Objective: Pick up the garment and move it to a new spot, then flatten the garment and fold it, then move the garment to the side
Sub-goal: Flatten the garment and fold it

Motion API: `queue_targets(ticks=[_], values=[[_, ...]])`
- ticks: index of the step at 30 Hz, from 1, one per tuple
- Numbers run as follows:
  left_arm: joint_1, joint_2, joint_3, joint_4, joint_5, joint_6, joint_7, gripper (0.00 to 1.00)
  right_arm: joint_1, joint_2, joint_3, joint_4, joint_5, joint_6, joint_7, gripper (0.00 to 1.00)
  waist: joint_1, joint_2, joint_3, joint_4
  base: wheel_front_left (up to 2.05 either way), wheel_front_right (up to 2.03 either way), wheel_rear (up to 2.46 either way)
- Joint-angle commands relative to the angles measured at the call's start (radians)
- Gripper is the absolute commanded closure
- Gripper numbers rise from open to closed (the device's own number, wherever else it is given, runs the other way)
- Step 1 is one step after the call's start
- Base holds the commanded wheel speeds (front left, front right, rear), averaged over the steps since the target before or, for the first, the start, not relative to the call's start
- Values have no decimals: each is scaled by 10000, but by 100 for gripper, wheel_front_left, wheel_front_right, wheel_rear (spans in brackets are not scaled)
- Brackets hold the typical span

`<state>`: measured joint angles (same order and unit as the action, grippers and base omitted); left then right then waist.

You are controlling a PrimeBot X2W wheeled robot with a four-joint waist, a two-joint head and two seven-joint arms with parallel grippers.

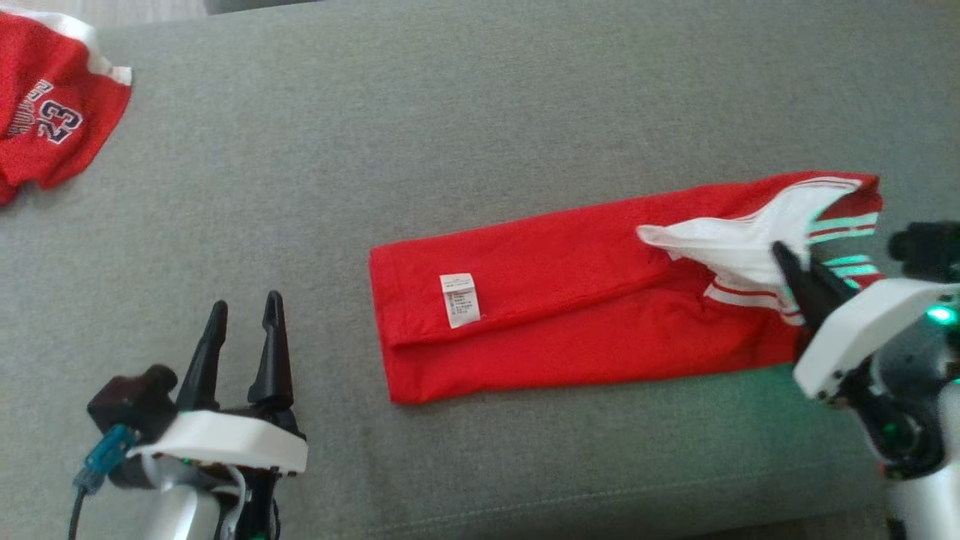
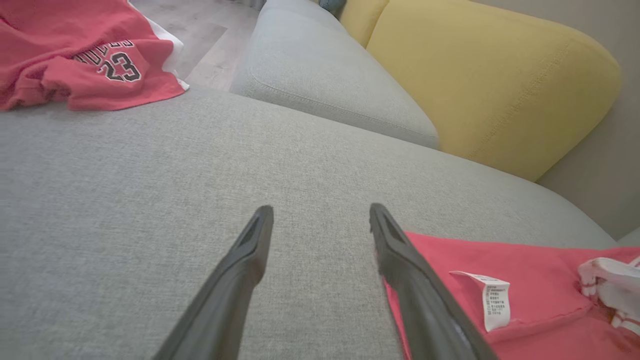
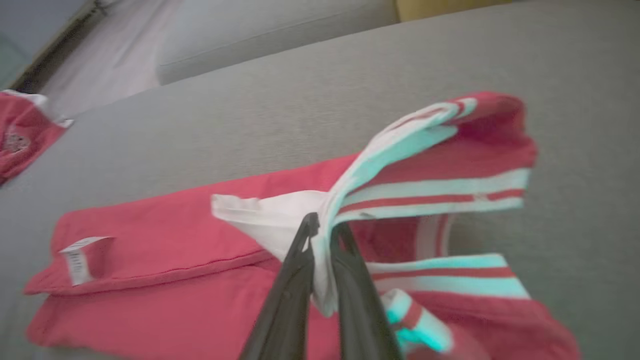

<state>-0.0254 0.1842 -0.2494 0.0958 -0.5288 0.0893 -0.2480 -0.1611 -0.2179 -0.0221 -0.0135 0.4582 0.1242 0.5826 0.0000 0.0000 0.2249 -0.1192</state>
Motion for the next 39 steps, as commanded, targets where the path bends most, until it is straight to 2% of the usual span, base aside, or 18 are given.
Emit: queue_targets(ticks=[1, 6, 7, 12, 19, 28, 29, 30, 31, 32, 39], values=[[-332, 181, 294, -281, 108, 63, -50, 0, -46, -58, 450, -707, 207, 65, 61, 100, 0, 0, -51, 107, 0, 0, 0], [-338, 156, 279, -243, 79, 58, -60, 0, 63, 152, 1626, -1557, 554, 65, 146, 100, 0, 0, -145, 460, 0, 0, 0], [-343, 139, 263, -230, 70, 49, -64, 0, 21, 249, 2127, -1712, 657, 65, 147, 100, 0, 0, -158, 629, 0, 0, 0], [-386, 81, 242, -180, 43, 13, -78, 0, -268, 652, 3454, -1617, 914, 65, 132, 100, 0, 0, -109, 1058, 0, 0, 0], [-538, -89, 125, -53, 49, -80, -97, 0, -1155, 1297, 4813, -324, 1078, 65, -191, 100, 0, 0, 2, 1662, 0, 0, 0], [-679, -285, 104, 218, 65, -219, -119, 0, -2087, 1636, 5433, 1879, 1293, 65, -799, 100, 0, 0, 86, 2201, 0, 0, 0], [-688, -305, 113, 242, 74, -227, -122, 0, -2172, 1649, 5502, 2109, 1320, 65, -901, 92, 0, 0, 88, 2241, 0, 0, 0], [-694, -320, 123, 263, 84, -238, -123, 0, -2244, 1659, 5567, 2320, 1361, 65, -992, 60, 0, 0, 86, 2272, 0, 0, 0], [-697, -333, 133, 281, 94, -250, -125, 0, -2311, 1665, 5650, 2483, 1443, 65, -1078, 9, 0, 0, 79, 2297, 0, 0, 0], [-696, -345, 145, 296, 103, -260, -127, 0, -2371, 1669, 5742, 2570, 1602, 65, -1207, 0, 0, 0, 70, 2314, 0, 0, 0], [-638, -370, 241, 309, 194, -302, -133, 0, -2735, 1674, 6061, 2410, 2295, 65, -2252, 0, 0, 0, -43, 2054, 0, 0, 0]])
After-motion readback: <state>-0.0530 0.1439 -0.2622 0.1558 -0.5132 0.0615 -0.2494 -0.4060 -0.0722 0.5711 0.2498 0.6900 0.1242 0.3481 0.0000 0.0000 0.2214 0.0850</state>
